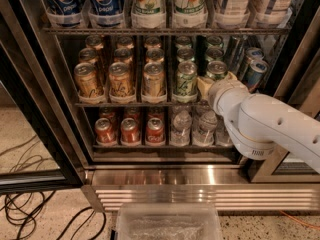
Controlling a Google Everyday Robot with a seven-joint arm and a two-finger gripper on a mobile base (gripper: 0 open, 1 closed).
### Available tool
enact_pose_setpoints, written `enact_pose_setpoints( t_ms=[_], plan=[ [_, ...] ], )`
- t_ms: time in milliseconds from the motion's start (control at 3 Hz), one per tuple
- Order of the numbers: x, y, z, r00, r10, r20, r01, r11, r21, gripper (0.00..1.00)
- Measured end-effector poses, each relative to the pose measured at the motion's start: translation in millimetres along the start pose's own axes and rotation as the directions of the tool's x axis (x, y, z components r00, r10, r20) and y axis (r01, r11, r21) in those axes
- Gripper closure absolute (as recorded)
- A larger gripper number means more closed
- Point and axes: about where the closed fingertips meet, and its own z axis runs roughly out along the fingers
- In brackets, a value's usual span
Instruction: Pick green can from middle shelf of fridge
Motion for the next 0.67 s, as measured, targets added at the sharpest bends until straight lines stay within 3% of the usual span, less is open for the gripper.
enact_pose_setpoints(
  t_ms=[667],
  plan=[
    [-0.6, 1.3, -0.2, 0.999, 0.032, 0.011, -0.032, 0.9986, -0.043, 1.0]
  ],
)
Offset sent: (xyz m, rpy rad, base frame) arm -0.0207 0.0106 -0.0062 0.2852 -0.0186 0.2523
